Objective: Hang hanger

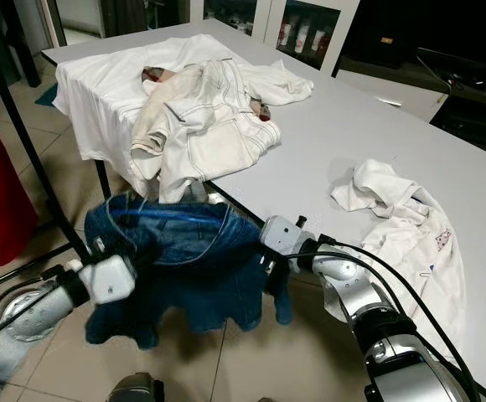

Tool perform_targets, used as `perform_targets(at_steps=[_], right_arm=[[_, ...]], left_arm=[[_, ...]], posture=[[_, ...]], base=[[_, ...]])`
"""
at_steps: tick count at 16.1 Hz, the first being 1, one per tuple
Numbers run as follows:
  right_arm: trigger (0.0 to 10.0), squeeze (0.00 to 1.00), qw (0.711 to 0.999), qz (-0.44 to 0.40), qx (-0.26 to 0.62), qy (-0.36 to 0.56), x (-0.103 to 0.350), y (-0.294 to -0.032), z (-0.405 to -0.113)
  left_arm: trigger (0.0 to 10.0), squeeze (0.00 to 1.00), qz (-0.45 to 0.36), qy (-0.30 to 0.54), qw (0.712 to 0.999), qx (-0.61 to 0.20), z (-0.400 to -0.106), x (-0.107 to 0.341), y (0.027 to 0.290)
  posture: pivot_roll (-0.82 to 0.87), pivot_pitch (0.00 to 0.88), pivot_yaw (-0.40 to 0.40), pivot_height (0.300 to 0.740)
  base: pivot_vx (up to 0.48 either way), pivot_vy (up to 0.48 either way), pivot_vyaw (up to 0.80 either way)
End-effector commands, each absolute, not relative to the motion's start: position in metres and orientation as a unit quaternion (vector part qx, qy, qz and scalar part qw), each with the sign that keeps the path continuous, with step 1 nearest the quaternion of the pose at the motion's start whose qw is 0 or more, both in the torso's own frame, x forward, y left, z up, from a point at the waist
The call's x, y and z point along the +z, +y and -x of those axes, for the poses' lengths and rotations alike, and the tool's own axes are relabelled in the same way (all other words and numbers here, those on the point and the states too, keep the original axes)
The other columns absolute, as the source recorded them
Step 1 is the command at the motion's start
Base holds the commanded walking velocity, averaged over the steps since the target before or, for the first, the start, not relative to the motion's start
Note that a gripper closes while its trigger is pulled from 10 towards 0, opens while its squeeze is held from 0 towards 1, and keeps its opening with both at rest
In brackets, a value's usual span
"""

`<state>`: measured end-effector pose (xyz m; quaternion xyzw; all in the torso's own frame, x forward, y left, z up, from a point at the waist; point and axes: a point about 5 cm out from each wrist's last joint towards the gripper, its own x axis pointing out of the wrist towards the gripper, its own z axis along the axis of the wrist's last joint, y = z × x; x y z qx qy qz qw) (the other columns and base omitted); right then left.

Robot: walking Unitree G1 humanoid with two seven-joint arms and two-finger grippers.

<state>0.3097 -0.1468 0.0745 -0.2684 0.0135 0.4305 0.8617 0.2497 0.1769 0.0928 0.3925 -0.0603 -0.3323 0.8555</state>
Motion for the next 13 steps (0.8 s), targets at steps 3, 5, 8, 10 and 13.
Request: perform_targets(at_steps=[3,5,8,10,13], right_arm=[[0.0,0.00,0.871,0.277,0.406,-0.006,0.081,-0.152,-0.314],[0.0,0.00,0.871,0.290,0.396,-0.011,0.081,-0.153,-0.315],[0.0,0.00,0.870,0.301,0.391,-0.013,0.080,-0.153,-0.315],[0.0,0.00,0.870,0.302,0.390,-0.015,0.080,-0.152,-0.315],[0.0,0.00,0.872,0.304,0.384,-0.017,0.080,-0.152,-0.316]], left_arm=[[10.0,0.00,-0.338,-0.075,0.889,-0.300,-0.252,0.101,0.170],[10.0,0.00,-0.276,-0.073,0.920,-0.268,-0.256,0.107,0.166],[10.0,1.00,-0.232,-0.061,0.935,-0.262,-0.254,0.105,0.167],[10.0,1.00,-0.224,-0.050,0.936,-0.268,-0.252,0.103,0.168],[10.0,0.64,-0.305,-0.005,0.906,-0.293,-0.249,0.089,0.170]], posture=[[0.22,0.001,-0.115,0.710],[0.22,0.001,-0.115,0.710],[0.22,0.001,-0.115,0.710],[0.23,0.003,-0.114,0.710],[0.23,0.005,-0.110,0.710]], base=[[0.000,0.000,0.00],[0.000,0.000,0.00],[0.000,0.000,0.00],[0.000,0.000,0.00],[0.000,0.000,0.00]])
